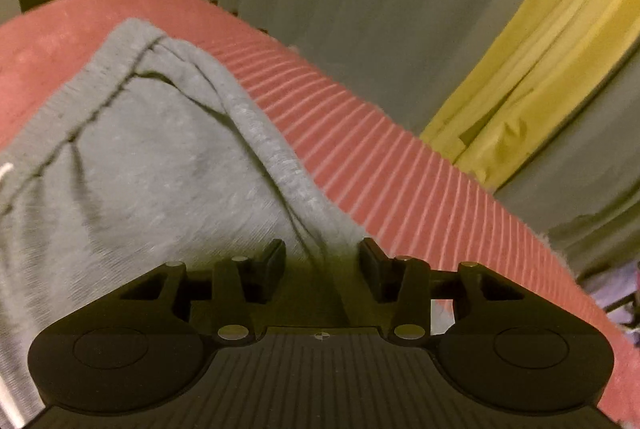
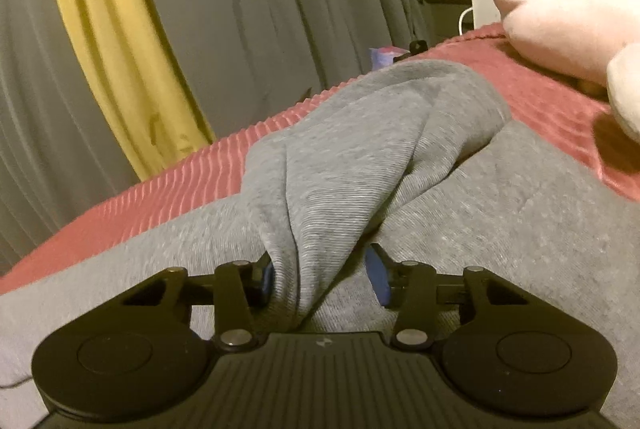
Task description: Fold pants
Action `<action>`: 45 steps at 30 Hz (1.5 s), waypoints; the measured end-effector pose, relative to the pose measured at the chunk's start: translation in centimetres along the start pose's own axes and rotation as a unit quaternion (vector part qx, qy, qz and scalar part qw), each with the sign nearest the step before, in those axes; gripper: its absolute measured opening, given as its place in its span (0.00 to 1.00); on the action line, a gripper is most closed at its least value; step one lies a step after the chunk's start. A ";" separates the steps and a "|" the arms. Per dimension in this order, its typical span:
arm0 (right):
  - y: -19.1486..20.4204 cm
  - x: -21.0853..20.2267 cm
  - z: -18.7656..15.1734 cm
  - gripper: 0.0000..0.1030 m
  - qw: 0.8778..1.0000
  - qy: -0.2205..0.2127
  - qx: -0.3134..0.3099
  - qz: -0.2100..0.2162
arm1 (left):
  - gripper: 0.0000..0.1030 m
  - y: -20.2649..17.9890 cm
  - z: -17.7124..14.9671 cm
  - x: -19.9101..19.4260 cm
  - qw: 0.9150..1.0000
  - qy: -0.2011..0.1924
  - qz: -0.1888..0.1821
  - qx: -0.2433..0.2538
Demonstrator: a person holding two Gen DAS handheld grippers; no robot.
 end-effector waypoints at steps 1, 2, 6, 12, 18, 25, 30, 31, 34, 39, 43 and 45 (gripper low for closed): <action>0.0 0.1 0.0 0.43 1.000 0.001 0.000 0.000 | 0.50 0.1 0.5 0.2 1.000 0.003 -0.008 -0.008; 0.0 0.1 0.0 0.44 1.000 0.001 0.001 0.002 | 0.54 0.2 0.9 0.7 1.000 0.010 -0.020 -0.019; -0.4 0.0 0.2 0.45 1.000 0.000 0.018 0.012 | 0.39 0.2 1.7 1.0 0.999 0.005 -0.014 -0.038; -0.9 0.0 0.6 0.31 0.999 0.001 0.028 0.039 | 0.12 1.2 0.2 -3.8 0.999 -0.049 -0.008 -0.015; -3.0 -2.4 1.7 0.13 0.987 -0.002 0.111 0.120 | 0.12 4.0 -4.4 -14.2 0.993 -0.095 -0.065 0.016; -6.3 -12.4 0.9 0.12 0.972 -0.049 0.162 0.160 | 0.12 10.6 -13.5 -22.2 0.988 -0.110 -0.107 0.023; -8.8 -16.3 -3.0 0.13 0.991 -0.004 0.113 0.066 | 0.14 15.6 -20.1 -19.2 0.996 -0.068 -0.052 0.030; -9.6 -15.9 -3.5 0.13 0.992 0.012 0.117 0.042 | 0.14 16.2 -20.9 -18.4 0.998 -0.051 -0.041 0.020; -12.2 -14.3 -5.0 0.16 0.987 0.055 0.149 -0.021 | 0.17 17.0 -21.9 -15.8 1.000 -0.019 -0.008 0.018; -12.7 -13.5 -5.2 0.22 0.983 0.071 0.166 -0.018 | 0.60 16.8 -21.6 -17.2 0.997 -0.069 0.010 0.015; -10.8 -12.5 -4.7 0.52 0.989 0.085 0.115 -0.032 | 0.77 17.8 -22.2 -17.6 0.997 -0.079 0.019 0.003; -10.3 -12.5 -4.5 0.70 0.991 0.074 0.104 -0.030 | 0.80 18.2 -22.2 -17.1 0.997 -0.074 0.015 -0.015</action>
Point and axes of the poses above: each gripper's, at about its wrist camera, not at the fingertips, and x roughly the way its jaws point, y to its left, z to its top, the point moved 2 cm from there along x, roughly the way its jaws point, and after that the axes turned 11 degrees about y, right-handed, at the moved point
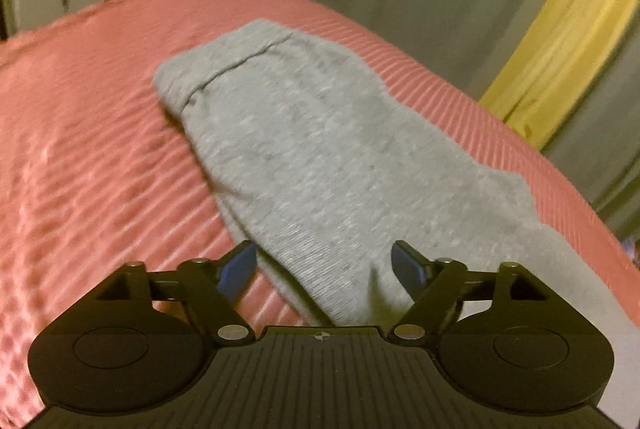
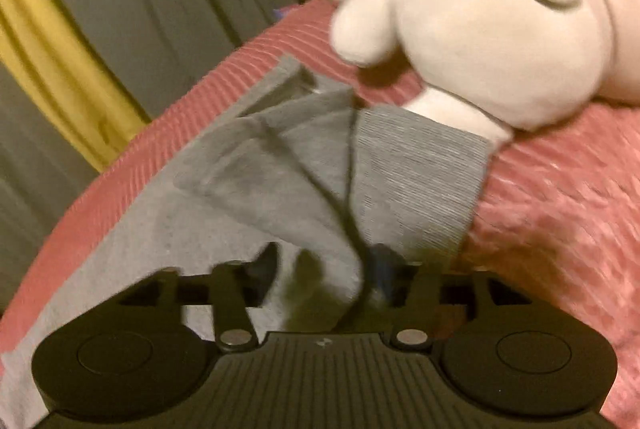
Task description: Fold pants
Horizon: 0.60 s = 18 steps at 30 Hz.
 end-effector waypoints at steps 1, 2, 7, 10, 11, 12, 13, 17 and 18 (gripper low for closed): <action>0.0 0.0 0.3 0.75 1.000 -0.005 0.000 0.002 | 0.81 0.4 -0.1 0.2 1.000 0.005 -0.002 -0.011; 0.0 -0.1 0.3 0.81 1.000 -0.007 0.002 0.006 | 0.81 0.7 -0.2 0.8 1.000 0.012 -0.005 -0.019; -1.0 0.9 0.5 0.96 0.999 0.010 0.027 0.033 | 0.86 1.5 -0.5 1.4 0.999 0.023 -0.017 -0.040; -0.6 2.4 1.0 0.96 0.999 0.015 0.022 0.020 | 0.87 1.3 -0.5 1.9 0.999 0.025 -0.010 -0.034; -0.4 2.7 0.9 0.96 1.000 0.014 0.011 0.010 | 0.88 1.1 -0.4 2.1 0.999 0.026 -0.007 -0.029; 0.1 3.1 0.9 0.96 1.000 0.017 -0.001 -0.004 | 0.88 1.0 -0.3 2.3 0.999 0.027 -0.003 -0.024; 0.7 3.4 0.9 0.96 1.000 0.018 -0.015 -0.020 | 0.89 0.8 -0.4 2.2 0.999 0.028 0.001 -0.019; 2.6 4.7 0.9 0.96 0.995 0.026 -0.062 -0.069 | 0.89 0.9 -0.4 2.4 0.999 0.033 0.002 -0.022; 2.8 5.1 1.0 0.96 0.994 0.029 -0.069 -0.076 | 0.89 1.0 -0.4 2.4 0.999 0.033 0.001 -0.023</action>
Point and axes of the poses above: each gripper's, at about its wrist camera, not at the fingertips, and x roughly the way its jaws point, y to its left, z to its top, the point moved 2 cm from there along x, roughly the way its jaws point, and after that the axes turned 11 degrees about y, right-handed, at the moved point
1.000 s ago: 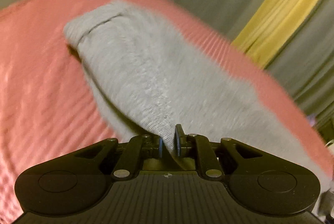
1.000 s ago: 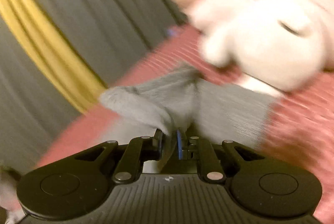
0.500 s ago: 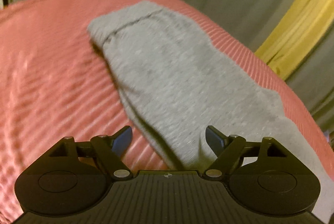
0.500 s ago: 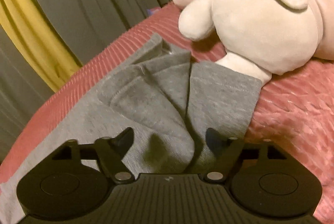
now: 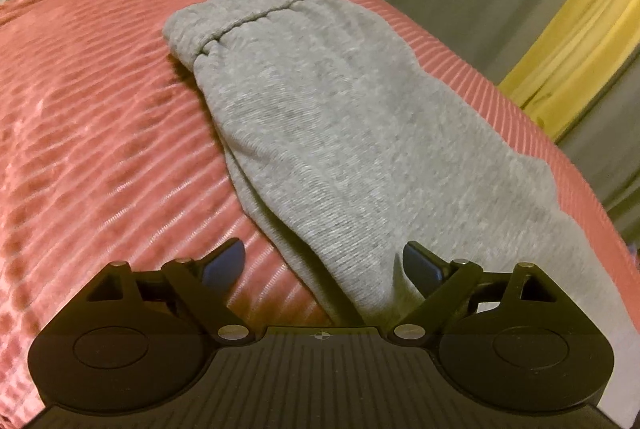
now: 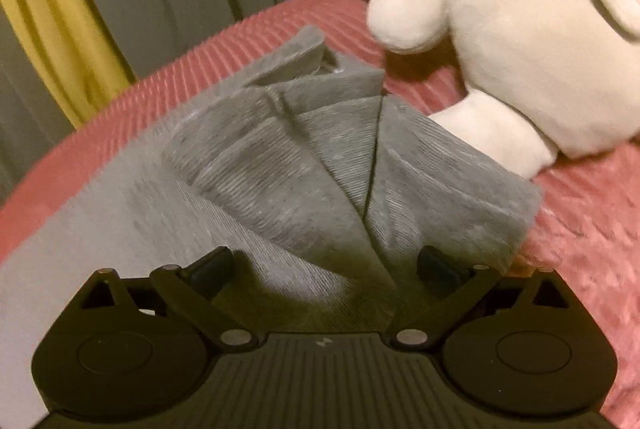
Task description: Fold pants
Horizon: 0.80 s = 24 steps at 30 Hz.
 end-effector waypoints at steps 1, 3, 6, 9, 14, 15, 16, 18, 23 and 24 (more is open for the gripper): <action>0.1 0.1 0.0 0.96 1.000 0.002 -0.008 -0.007 | 0.89 0.0 0.0 0.0 1.000 0.001 0.000 0.000; 0.7 0.3 0.1 0.96 0.999 0.004 -0.023 -0.022 | 0.89 0.0 0.0 0.0 1.000 0.002 -0.001 -0.001; -0.2 -0.6 -0.4 0.96 1.000 0.002 -0.026 -0.017 | 0.89 0.1 0.0 -0.1 1.000 0.002 -0.002 -0.003; -1.4 -1.2 -0.1 0.96 1.000 -0.010 0.003 0.018 | 0.90 0.1 0.1 -0.1 1.000 0.003 -0.003 -0.004; -2.5 -2.1 0.3 0.89 0.999 -0.025 0.016 0.022 | 0.91 0.1 0.1 0.0 1.000 0.003 -0.008 -0.007; -2.3 -2.3 0.3 0.86 0.999 -0.029 0.005 0.013 | 0.91 0.1 0.1 0.0 1.000 0.004 -0.009 -0.007; -2.1 -2.4 0.3 0.76 0.999 -0.036 -0.008 0.001 | 0.91 0.1 0.0 0.1 1.000 0.003 -0.009 -0.007; -1.5 -2.3 0.5 0.52 0.998 -0.039 -0.034 -0.029 | 0.91 0.1 0.0 0.1 1.000 0.003 -0.009 -0.008; -2.4 -2.5 0.8 0.06 0.999 -0.019 -0.035 -0.003 | 0.92 0.1 0.0 0.1 1.000 0.003 -0.011 -0.009; -3.0 -3.0 0.9 0.06 0.999 -0.022 -0.022 0.009 | 0.92 0.1 0.0 0.1 1.000 0.003 -0.012 -0.010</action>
Point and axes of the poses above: each gripper's, at about its wrist camera, not at the fingertips, and x roughly the way its jaws point, y to its left, z to its top, the point moved 2 cm from there along x, roughly the way its jaws point, and after that the axes turned 11 degrees about y, right-handed, at the moved point
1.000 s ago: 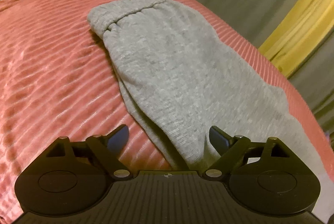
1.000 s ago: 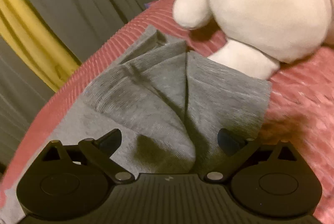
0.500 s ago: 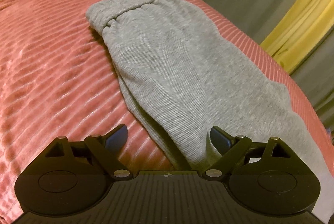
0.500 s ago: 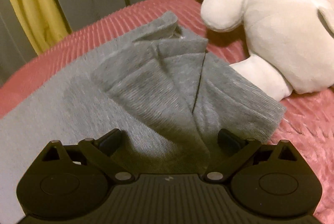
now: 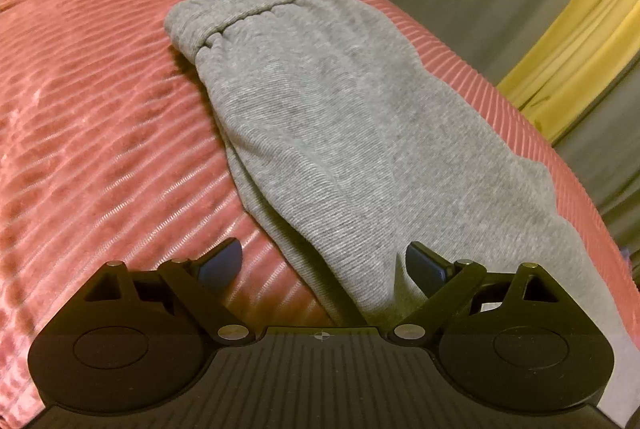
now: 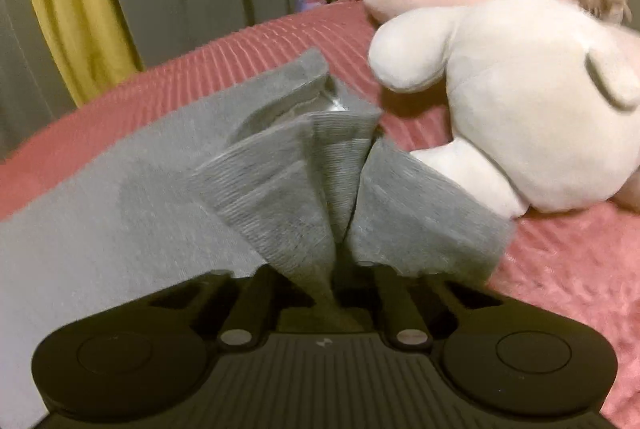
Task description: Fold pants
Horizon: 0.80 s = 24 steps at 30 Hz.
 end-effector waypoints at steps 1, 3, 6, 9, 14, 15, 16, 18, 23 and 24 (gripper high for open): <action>-0.7 -0.7 0.1 0.05 1.000 -0.007 0.018 0.018 | 0.92 0.0 0.0 0.0 1.000 0.000 -0.001 -0.001; -2.2 -2.6 0.0 0.05 0.995 -0.028 0.069 0.063 | 0.92 0.0 0.0 0.0 1.000 0.000 -0.003 -0.002; -5.1 -4.4 -0.5 0.05 0.981 -0.042 0.151 0.118 | 0.92 0.1 0.0 -0.1 1.000 0.000 -0.006 -0.004; -6.8 -2.6 -1.1 0.08 0.984 0.001 0.165 0.071 | 0.92 0.1 0.0 -0.1 1.000 0.000 -0.008 -0.005; -8.4 -3.1 -2.5 0.59 0.984 -0.014 0.174 0.032 | 0.92 0.6 -0.1 -0.6 1.000 -0.007 -0.017 -0.019; -8.6 -3.5 -2.6 0.64 0.984 -0.021 0.175 0.017 | 0.92 0.7 -0.1 -0.6 1.000 -0.008 -0.020 -0.023; -8.5 -4.1 -3.0 0.67 0.984 -0.025 0.178 0.009 | 0.91 0.8 -0.1 -0.7 0.999 -0.009 -0.023 -0.026; -8.5 -4.9 -3.7 0.68 0.981 -0.030 0.188 0.032 | 0.91 1.2 0.1 -0.9 0.999 -0.016 -0.032 -0.036; -6.9 -5.8 -4.9 0.84 0.979 -0.024 0.184 0.088 | 0.89 3.0 1.5 -1.0 0.994 -0.037 -0.056 -0.092; -6.6 -5.8 -4.8 0.85 0.979 -0.024 0.181 0.090 | 0.88 3.5 2.0 -0.9 0.992 -0.038 -0.060 -0.107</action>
Point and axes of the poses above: each gripper's, at about its wrist camera, not at the fingertips, and x roughly the way its jaws point, y to its left, z to its top, the point moved 2 cm from there along x, roughly the way its jaws point, and after that the axes turned 11 degrees about y, right-handed, at the moved point
